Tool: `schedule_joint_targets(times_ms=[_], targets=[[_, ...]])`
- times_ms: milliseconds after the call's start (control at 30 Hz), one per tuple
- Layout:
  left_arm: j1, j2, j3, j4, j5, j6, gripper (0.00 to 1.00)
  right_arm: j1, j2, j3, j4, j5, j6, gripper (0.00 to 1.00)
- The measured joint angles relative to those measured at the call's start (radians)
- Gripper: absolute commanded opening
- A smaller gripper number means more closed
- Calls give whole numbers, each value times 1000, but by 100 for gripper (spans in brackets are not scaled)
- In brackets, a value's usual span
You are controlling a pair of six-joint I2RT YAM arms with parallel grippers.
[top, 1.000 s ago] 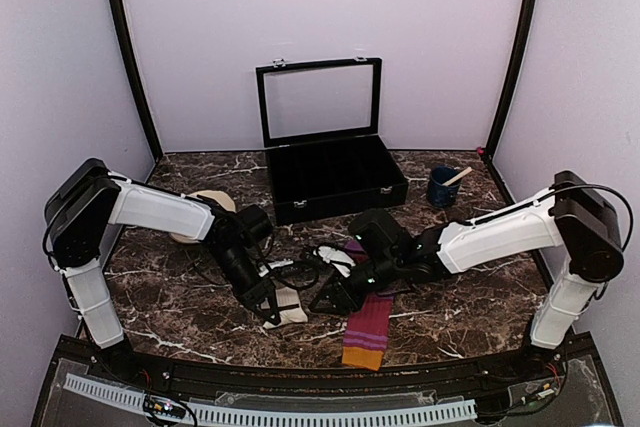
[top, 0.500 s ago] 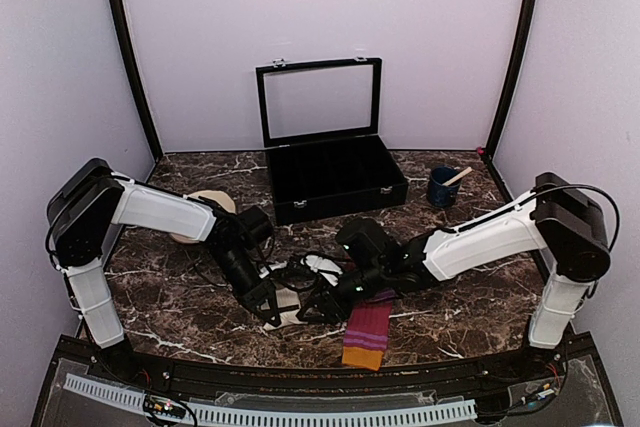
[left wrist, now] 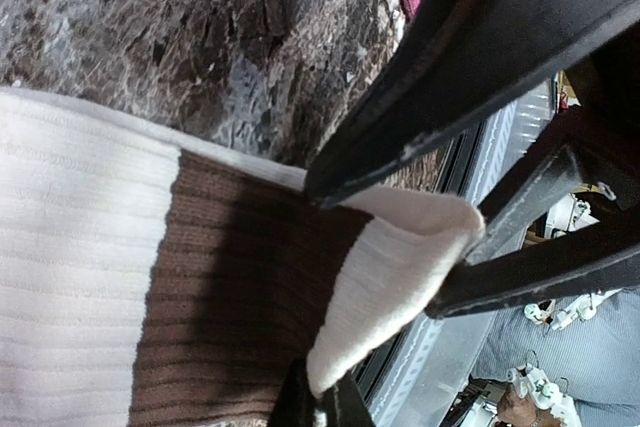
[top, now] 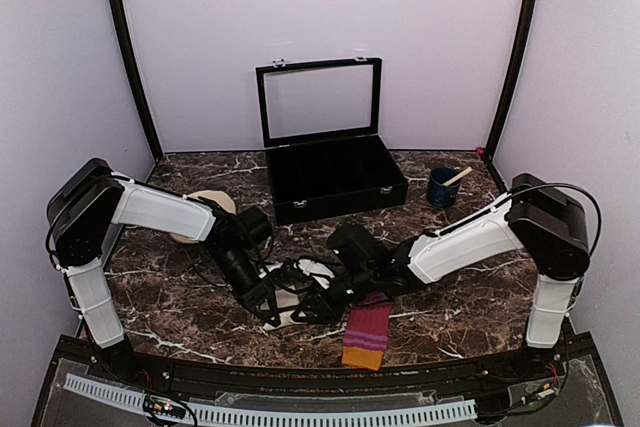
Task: Roll the socks
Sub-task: Roll the sock at the center of the board.
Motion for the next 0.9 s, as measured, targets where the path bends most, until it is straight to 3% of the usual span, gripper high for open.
schedule_joint_targets(times_ms=[233, 333, 567, 800, 900], targets=[[0, 0, 0, 0, 2, 0, 1, 0, 24, 7, 16, -27, 10, 10], [0, 0, 0, 0, 2, 0, 8, 0, 31, 10, 21, -45, 18, 1], [0, 3, 0, -2, -17, -21, 39, -2, 34, 10, 22, -71, 22, 0], [0, 2, -2, 33, -29, -90, 57, -8, 34, 10, 21, -79, 26, 0], [0, -7, -13, 72, -27, -144, 59, -12, 34, 10, 21, -80, 29, 0]])
